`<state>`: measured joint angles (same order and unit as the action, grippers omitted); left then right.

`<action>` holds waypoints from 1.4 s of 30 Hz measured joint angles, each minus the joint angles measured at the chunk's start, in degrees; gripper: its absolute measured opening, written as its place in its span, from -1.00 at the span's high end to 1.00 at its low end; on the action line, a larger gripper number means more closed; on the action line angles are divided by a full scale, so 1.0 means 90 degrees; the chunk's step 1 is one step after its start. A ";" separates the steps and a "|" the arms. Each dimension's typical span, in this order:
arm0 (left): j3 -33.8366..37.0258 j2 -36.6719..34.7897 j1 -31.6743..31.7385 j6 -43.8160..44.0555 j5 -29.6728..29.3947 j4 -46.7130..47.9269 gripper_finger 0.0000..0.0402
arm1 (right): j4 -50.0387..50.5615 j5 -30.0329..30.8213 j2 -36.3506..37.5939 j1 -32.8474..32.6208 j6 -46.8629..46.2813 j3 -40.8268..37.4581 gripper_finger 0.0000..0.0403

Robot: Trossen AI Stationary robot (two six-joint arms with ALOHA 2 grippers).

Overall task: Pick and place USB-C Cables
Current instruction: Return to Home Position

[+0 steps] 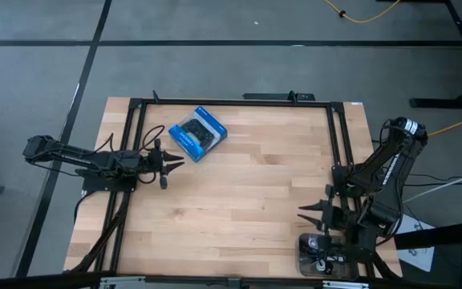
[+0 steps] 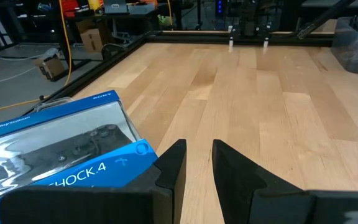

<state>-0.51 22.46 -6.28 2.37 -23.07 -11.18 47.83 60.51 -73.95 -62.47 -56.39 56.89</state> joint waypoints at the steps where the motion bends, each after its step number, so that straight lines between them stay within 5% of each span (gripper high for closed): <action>1: 0.0000 0.0002 -0.0002 -0.0001 0.0000 0.0002 0.65 | -0.0086 -0.0115 -0.0013 0.0067 0.0214 -0.0002 0.52; 6: 0.0000 0.0001 -0.0001 -0.0001 0.0000 0.0000 0.65 | -0.1849 -0.1167 -0.0035 0.0818 0.1558 -0.0638 0.52; 13: 0.0000 0.0002 -0.0002 -0.0002 0.0000 0.0002 0.65 | -0.6581 -0.4277 0.0088 0.2638 0.4403 -0.2325 0.52; 20: 0.0000 0.0000 0.0000 0.0000 0.0000 0.0000 0.65 | -0.6637 -0.6991 0.1124 0.5289 0.5366 -0.2519 0.52; 24: 0.0000 0.0002 -0.0002 -0.0002 0.0000 0.0000 0.65 | -0.5753 -0.6859 0.2177 0.6126 0.5885 -0.2657 0.52; 29: 0.0000 0.0001 0.0000 -0.0001 0.0000 0.0000 0.65 | -0.6263 -0.6804 0.4025 0.6649 0.5974 -0.4236 0.52; 36: 0.0000 0.0002 0.0000 -0.0002 0.0000 0.0000 0.65 | -0.6570 -0.6663 0.6445 0.6685 0.5454 -0.6110 0.52; 42: 0.0000 0.0001 -0.0002 -0.0001 0.0000 0.0000 0.65 | -0.5825 -0.6617 0.7547 0.6685 0.5210 -0.6276 0.52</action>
<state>-0.51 22.46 -6.30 2.36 -23.07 -11.18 -4.60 0.96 -6.02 -2.31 -9.50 0.40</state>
